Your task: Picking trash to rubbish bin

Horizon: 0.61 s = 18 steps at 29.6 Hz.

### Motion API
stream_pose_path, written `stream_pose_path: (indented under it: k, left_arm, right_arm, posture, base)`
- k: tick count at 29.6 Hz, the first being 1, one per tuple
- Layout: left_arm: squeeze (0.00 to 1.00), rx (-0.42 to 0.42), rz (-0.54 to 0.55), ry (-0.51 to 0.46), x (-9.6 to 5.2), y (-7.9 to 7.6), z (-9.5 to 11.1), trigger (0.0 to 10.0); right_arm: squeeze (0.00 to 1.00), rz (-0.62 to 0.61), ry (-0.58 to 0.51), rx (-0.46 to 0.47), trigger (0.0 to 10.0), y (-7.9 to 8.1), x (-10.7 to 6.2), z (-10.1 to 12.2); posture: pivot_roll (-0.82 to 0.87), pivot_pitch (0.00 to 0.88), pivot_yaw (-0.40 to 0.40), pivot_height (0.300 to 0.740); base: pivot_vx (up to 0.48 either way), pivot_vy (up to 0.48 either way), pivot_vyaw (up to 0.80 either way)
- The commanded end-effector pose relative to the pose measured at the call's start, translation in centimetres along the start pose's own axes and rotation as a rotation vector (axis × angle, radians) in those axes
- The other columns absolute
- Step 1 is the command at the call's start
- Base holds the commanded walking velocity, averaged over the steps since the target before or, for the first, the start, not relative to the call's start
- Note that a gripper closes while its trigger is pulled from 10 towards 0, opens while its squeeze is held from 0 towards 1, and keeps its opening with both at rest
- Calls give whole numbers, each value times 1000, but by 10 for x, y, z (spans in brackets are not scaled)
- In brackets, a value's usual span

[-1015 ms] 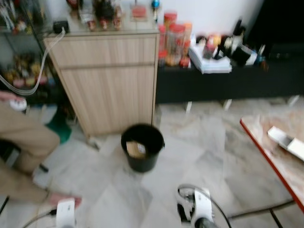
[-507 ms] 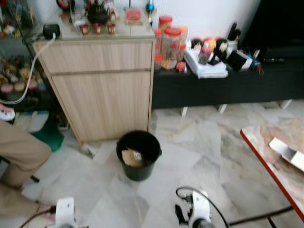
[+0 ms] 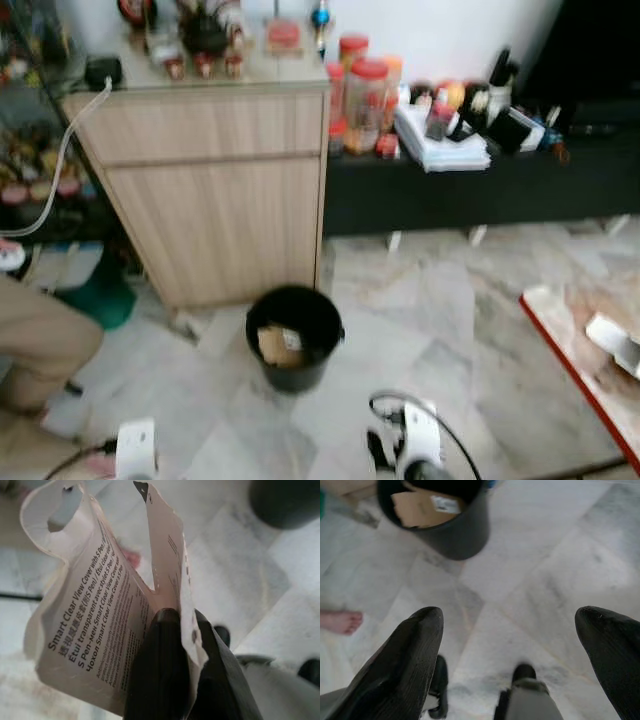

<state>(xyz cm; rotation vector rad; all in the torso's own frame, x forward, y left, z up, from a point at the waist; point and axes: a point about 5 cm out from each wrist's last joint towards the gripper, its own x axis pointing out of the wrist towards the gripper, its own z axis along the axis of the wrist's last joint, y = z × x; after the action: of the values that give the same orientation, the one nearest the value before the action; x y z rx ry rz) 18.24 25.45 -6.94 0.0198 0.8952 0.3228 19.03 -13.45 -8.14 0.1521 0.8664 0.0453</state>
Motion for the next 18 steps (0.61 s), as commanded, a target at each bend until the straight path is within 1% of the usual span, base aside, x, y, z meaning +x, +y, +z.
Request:
stream_pose_path:
  k: [1, 7, 8, 12, 15, 18]
  left_arm:
    - [0, -7, -21, 1, 0, -8, 0, 10000]
    - [0, 3, -23, 0, 0, -6, 1, 10000]
    - [0, 3, -23, 0, 0, -7, 1, 10000]
    - [0, 4, -28, -6, 1, -9, 3, 10000]
    - [0, 11, -37, -6, 1, -12, 3, 10000]
    - [0, 11, -37, -5, 1, -12, 3, 10000]
  right_arm:
    - [0, -30, 11, -3, 10000, -10, -2, -3]
    - [0, -21, 10, -26, 10000, -8, -1, -2]
    - [0, -22, 11, -24, 10000, -8, -2, -2]
    - [0, -21, 15, -33, 10000, -8, -2, -3]
    - [0, -18, 20, -64, 10000, -9, -2, -2]
    - [0, -15, 21, -71, 10000, -9, -2, -2]
  posture:
    - [61, 50, -15, 740]
    - [59, 41, -11, 740]
    - [59, 29, -10, 740]
    - [61, 16, -13, 740]
    - [67, 7, -15, 740]
    - [69, 1, -15, 740]
  base:
    - [300, 0, 0]
    - [300, 0, 0]
    - [300, 0, 0]
    - [300, 0, 0]
    - [300, 0, 0]
    - [301, 0, 0]
